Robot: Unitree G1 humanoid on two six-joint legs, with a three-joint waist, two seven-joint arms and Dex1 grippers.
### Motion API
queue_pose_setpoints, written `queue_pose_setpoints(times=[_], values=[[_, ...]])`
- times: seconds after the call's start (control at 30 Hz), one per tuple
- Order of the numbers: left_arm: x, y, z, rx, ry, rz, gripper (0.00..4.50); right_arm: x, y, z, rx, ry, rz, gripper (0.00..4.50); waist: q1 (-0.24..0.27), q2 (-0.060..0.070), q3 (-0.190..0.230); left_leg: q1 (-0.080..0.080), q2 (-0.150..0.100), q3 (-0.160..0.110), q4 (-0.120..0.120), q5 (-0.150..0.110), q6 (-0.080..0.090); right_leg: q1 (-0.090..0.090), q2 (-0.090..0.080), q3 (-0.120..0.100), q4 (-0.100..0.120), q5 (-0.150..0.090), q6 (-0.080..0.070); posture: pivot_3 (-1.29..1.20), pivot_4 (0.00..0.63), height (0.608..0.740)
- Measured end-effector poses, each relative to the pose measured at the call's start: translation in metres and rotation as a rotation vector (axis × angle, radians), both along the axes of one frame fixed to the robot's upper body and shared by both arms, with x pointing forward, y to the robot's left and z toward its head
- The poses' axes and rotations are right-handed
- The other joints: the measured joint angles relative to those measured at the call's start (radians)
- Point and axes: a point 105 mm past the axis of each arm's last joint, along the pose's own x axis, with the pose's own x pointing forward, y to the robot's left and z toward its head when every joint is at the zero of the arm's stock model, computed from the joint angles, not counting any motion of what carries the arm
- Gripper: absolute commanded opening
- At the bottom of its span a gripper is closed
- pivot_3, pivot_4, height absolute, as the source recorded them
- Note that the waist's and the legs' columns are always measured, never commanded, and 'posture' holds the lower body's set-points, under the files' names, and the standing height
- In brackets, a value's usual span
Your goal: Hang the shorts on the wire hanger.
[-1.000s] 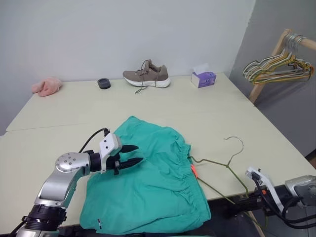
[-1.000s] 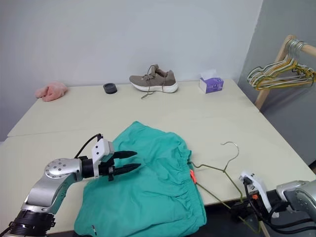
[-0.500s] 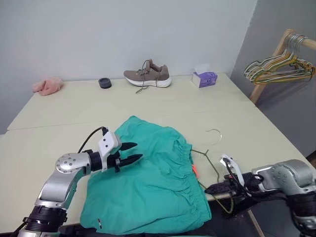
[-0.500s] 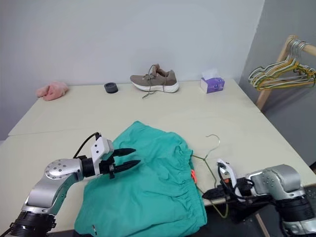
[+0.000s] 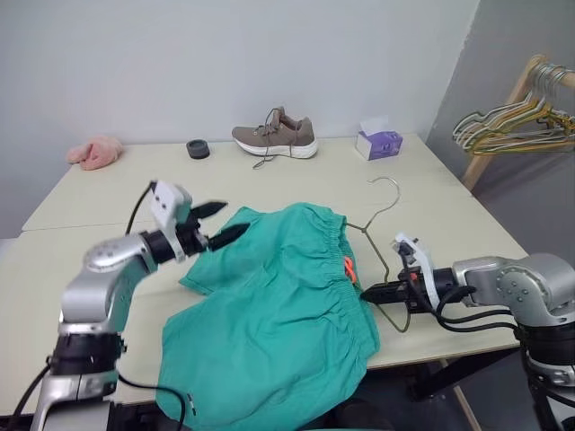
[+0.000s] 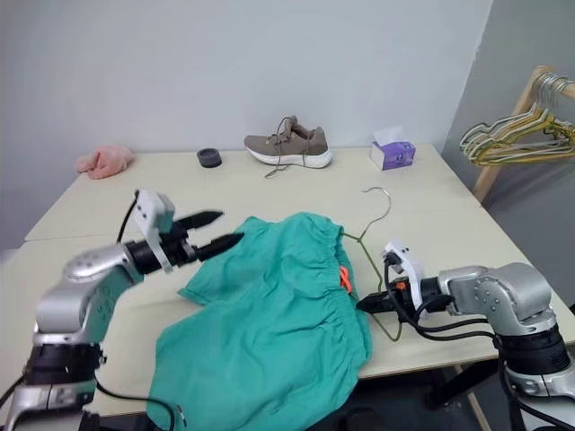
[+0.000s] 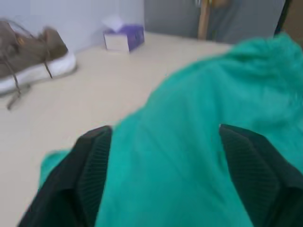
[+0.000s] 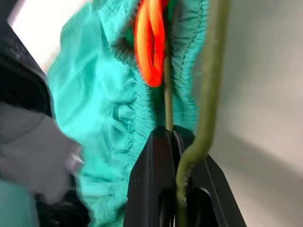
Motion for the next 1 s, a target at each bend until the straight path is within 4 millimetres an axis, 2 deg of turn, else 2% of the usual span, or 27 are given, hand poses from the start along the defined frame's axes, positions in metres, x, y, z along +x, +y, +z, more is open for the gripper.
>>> queue_pose_setpoints(times=[0.1,0.17,0.27,0.4,0.57,0.8,0.9,1.0], values=[[-0.004,-0.004,0.030,0.071,-0.053,-0.108,4.47,0.003,0.002,-0.002,-0.079,-0.081,0.086,0.00,-0.006,0.000,0.000,0.000,0.000,0.001,0.000,0.000,0.000,0.000,0.000,0.001,-0.001,0.000,0.000,-0.14,0.000,0.740],[-0.011,-0.012,0.036,0.154,-0.062,-0.217,4.47,0.006,0.005,0.001,-0.114,-0.145,0.148,0.00,-0.016,0.002,0.000,0.000,0.000,0.001,-0.001,0.000,0.000,0.000,0.000,0.001,-0.001,0.000,0.000,-0.14,0.000,0.740],[-0.018,-0.023,0.019,0.300,-0.046,-0.358,4.47,0.010,0.008,0.003,-0.168,-0.232,0.232,0.00,-0.026,0.002,0.001,0.000,0.000,0.001,-0.001,0.000,0.000,0.000,0.000,0.001,-0.001,0.000,0.000,-0.15,0.000,0.740],[-0.017,-0.025,-0.005,0.464,-0.042,-0.459,4.47,0.012,0.018,0.009,-0.202,-0.339,0.333,0.00,-0.029,0.003,0.002,0.000,0.001,0.001,-0.001,0.000,0.000,-0.001,0.000,0.000,0.000,0.000,0.000,-0.16,0.000,0.740],[-0.011,-0.031,-0.011,0.502,-0.072,-0.502,4.47,0.010,0.028,0.017,-0.252,-0.483,0.448,0.00,-0.029,0.003,0.002,0.000,0.001,0.002,0.000,0.000,0.000,-0.001,0.000,0.001,0.000,0.000,0.000,-0.18,0.000,0.740],[-0.035,-0.042,-0.044,0.553,0.004,-0.687,4.47,0.011,0.031,0.018,-0.333,-0.619,0.539,0.00,-0.034,0.003,0.002,0.000,0.001,0.003,0.000,0.000,0.000,-0.001,-0.001,0.001,0.000,0.000,-0.001,-0.18,0.000,0.740],[-0.038,-0.042,-0.052,0.569,0.019,-0.702,3.86,0.013,0.031,0.020,-0.346,-0.653,0.549,0.00,-0.037,0.003,0.002,0.000,0.001,0.002,0.000,0.000,0.000,-0.001,-0.001,0.000,0.001,0.000,0.000,-0.19,0.000,0.740],[-0.035,-0.044,-0.054,0.557,0.025,-0.687,2.98,0.013,0.032,0.021,-0.351,-0.675,0.566,0.00,-0.040,0.003,0.002,0.000,0.001,0.002,0.001,0.000,0.000,-0.001,-0.001,0.000,0.001,0.000,0.000,-0.19,0.000,0.740]])
